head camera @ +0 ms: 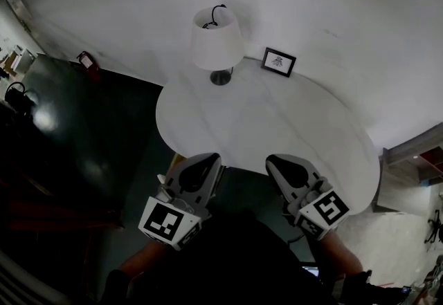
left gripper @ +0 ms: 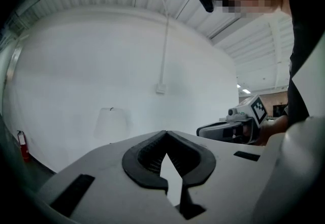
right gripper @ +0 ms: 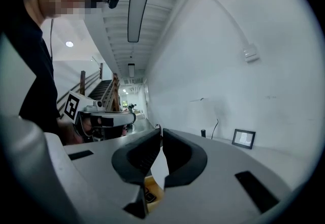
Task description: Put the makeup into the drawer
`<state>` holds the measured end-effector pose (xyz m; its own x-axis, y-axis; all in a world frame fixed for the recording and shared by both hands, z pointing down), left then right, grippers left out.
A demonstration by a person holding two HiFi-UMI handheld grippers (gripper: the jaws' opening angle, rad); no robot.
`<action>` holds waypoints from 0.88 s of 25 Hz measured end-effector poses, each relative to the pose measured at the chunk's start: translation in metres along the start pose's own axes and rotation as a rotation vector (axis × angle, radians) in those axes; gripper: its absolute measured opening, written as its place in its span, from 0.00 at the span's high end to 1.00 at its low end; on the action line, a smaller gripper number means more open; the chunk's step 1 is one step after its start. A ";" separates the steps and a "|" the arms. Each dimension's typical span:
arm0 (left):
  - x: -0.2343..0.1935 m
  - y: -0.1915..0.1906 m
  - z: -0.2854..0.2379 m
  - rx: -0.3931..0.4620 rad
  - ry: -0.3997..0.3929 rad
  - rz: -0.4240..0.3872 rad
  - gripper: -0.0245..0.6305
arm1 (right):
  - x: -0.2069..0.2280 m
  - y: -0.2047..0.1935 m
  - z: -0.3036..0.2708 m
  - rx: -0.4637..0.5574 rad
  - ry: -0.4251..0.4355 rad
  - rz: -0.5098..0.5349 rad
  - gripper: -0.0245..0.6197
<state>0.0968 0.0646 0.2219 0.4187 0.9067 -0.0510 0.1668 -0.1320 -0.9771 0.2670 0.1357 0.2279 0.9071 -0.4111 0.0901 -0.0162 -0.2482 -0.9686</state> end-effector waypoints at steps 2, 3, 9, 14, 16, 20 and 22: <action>-0.002 -0.001 0.000 -0.008 0.002 0.008 0.95 | -0.001 0.002 -0.002 0.002 0.003 -0.020 0.93; -0.003 -0.001 0.000 -0.007 0.003 0.008 0.95 | -0.002 0.003 -0.003 0.002 0.006 -0.030 0.93; -0.011 0.001 -0.004 -0.019 0.000 0.003 0.95 | 0.000 0.006 -0.002 0.015 -0.008 -0.037 0.94; -0.013 0.005 -0.003 -0.005 0.015 -0.002 0.95 | 0.008 0.010 0.004 0.037 -0.054 -0.054 0.94; -0.014 0.004 -0.003 -0.013 0.017 -0.001 0.95 | 0.009 0.014 0.005 0.057 -0.055 -0.067 0.94; -0.013 0.001 0.001 -0.025 0.021 0.004 0.95 | 0.007 0.015 0.006 0.064 -0.054 -0.071 0.94; -0.013 0.000 0.005 -0.026 0.026 0.005 0.95 | 0.005 0.015 0.006 0.068 -0.054 -0.057 0.94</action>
<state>0.0871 0.0547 0.2212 0.4429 0.8952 -0.0501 0.1880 -0.1474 -0.9710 0.2736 0.1350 0.2119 0.9273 -0.3492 0.1350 0.0632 -0.2093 -0.9758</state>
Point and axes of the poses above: the fingertips, and each gripper's own axes: z backward along the fingers, x to its right, y out of its top, the point moved 6 cm from there along z, backward along the fingers, and after that the axes turned 6 degrees about -x, right-handed, at the moved point
